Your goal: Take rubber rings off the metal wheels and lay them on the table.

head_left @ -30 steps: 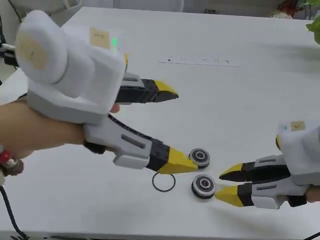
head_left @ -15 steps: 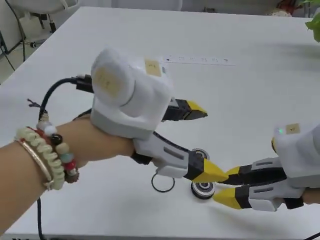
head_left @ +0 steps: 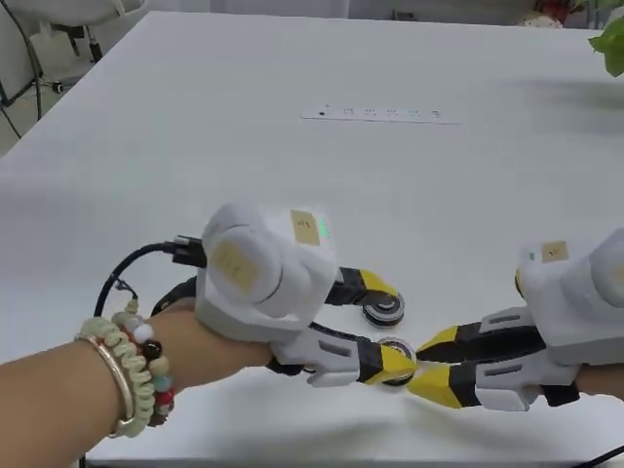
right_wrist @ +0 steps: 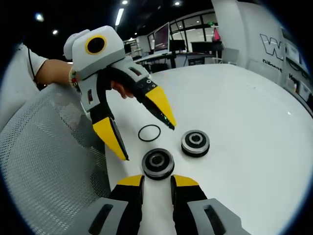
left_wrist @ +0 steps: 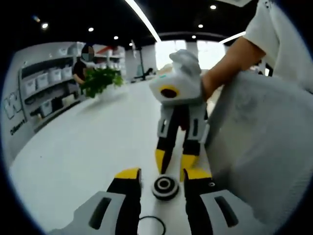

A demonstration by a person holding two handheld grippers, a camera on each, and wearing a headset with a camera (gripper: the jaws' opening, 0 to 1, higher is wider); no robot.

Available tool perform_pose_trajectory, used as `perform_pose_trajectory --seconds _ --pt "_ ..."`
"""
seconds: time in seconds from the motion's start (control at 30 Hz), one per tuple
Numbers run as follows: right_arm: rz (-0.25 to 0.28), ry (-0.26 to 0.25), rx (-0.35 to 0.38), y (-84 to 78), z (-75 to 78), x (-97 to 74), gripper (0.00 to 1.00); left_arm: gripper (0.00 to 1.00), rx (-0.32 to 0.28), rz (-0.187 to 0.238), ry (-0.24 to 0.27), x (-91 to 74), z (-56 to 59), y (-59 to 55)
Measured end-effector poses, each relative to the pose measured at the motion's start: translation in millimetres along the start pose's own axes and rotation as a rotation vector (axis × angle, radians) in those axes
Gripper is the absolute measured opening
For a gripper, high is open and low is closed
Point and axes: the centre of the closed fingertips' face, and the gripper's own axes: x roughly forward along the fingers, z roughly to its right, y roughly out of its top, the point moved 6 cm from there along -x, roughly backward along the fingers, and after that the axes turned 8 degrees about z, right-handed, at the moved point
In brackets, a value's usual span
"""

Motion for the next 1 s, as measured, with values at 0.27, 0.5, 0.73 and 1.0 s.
perform_pose_trajectory --seconds 0.27,0.5,0.73,1.0 --pt "-0.002 -0.007 -0.009 -0.4 2.4 0.4 0.18 0.26 -0.002 -0.051 0.026 11.0 0.7 -16.2" --pt "0.003 -0.001 -0.022 0.5 1.3 1.8 0.16 0.17 -0.014 -0.066 0.03 11.8 2.8 -21.5" --pt "0.002 0.003 -0.033 -0.1 1.2 2.8 0.16 0.14 -0.033 -0.068 0.045 11.7 2.9 -23.3" --pt "0.006 0.001 -0.032 0.4 0.9 2.9 0.16 0.14 -0.042 -0.061 0.05 11.6 2.8 -23.9"
